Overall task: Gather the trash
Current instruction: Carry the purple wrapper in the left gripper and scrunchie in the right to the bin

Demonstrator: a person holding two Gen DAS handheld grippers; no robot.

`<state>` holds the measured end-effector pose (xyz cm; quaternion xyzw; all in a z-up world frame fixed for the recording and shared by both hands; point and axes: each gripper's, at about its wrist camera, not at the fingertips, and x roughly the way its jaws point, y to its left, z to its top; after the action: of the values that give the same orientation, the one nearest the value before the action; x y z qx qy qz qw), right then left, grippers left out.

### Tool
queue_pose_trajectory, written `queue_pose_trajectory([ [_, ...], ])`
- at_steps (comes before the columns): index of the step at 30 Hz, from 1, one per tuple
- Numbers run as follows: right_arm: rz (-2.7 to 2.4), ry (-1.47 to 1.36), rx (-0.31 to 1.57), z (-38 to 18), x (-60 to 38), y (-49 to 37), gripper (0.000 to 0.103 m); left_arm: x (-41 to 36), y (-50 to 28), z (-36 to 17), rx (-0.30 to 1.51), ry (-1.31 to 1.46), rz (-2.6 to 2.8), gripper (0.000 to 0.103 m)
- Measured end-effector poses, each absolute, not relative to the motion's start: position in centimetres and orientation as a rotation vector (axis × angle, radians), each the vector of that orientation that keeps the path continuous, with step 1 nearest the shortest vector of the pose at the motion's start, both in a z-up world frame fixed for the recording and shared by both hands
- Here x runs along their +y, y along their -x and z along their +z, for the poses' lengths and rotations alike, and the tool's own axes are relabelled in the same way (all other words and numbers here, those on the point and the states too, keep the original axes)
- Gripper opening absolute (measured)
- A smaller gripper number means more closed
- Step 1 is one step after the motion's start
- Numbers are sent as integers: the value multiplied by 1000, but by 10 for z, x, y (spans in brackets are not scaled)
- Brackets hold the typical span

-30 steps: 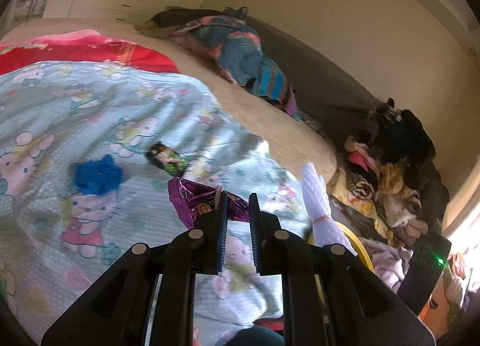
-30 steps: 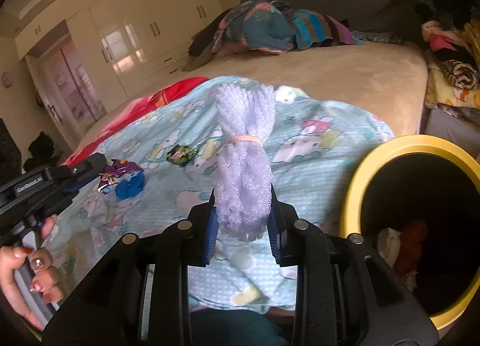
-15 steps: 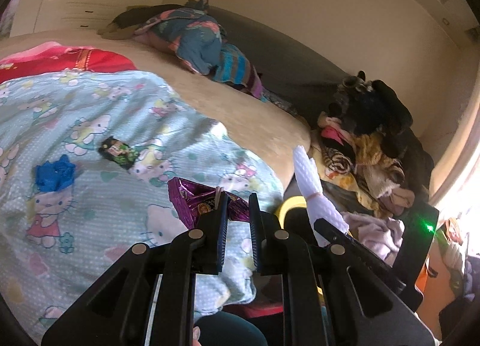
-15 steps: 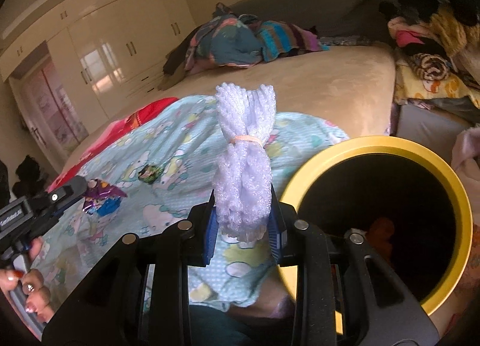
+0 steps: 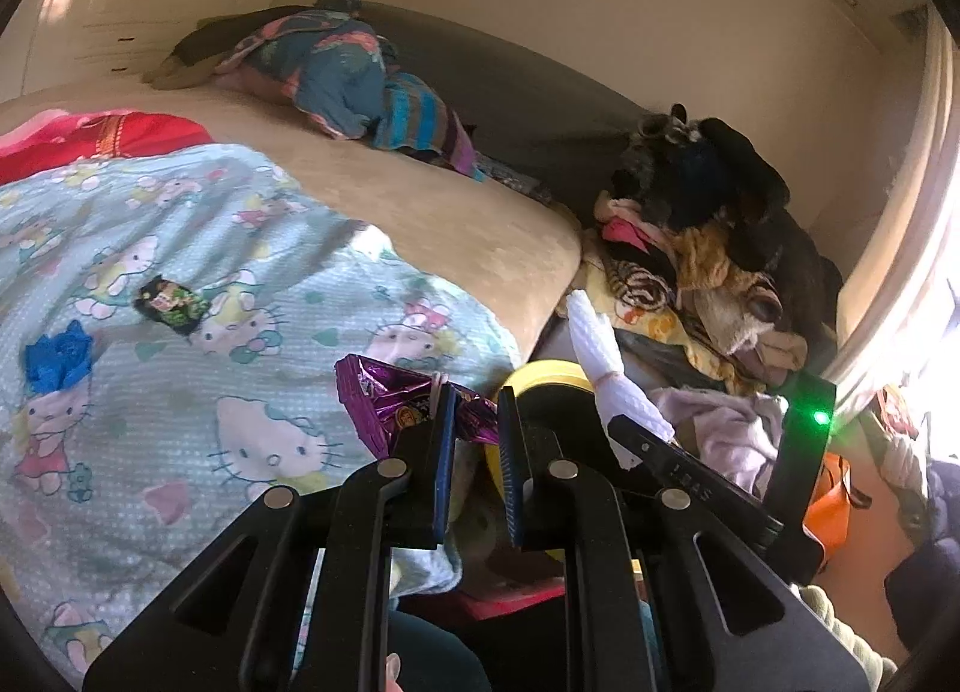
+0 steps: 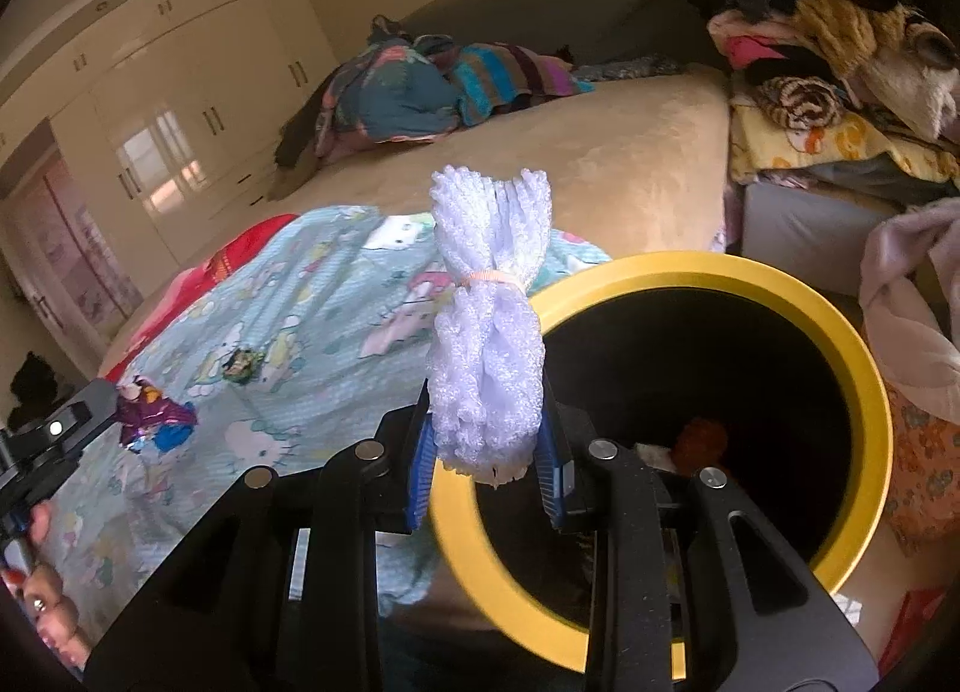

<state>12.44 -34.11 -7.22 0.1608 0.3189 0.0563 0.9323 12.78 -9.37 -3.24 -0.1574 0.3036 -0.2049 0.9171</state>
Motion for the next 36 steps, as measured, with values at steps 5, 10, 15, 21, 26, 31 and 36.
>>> queue_pose_trajectory([
  [5,66,-354,664,-79,-361,-122,22,-110,-127,-34,636,294,-455,13],
  [10,30,-382,676,-86,-379,-122,22,-128,-127,-37,646,263,-487,13],
  [15,2,-391,674,-89,-394,-121,22,-146,-126,-38,657,236,-519,13],
  [21,-30,-418,684,-95,-414,-119,22,-171,-126,-43,674,191,-569,13],
  [26,-42,-438,701,-101,-425,-118,22,-191,-126,-46,687,154,-599,13],
  [31,-45,-445,712,-105,-431,-117,22,-211,-126,-51,693,113,-628,13],
  [36,-54,-454,719,-108,-439,-115,22,-228,-129,-57,709,94,-652,13],
])
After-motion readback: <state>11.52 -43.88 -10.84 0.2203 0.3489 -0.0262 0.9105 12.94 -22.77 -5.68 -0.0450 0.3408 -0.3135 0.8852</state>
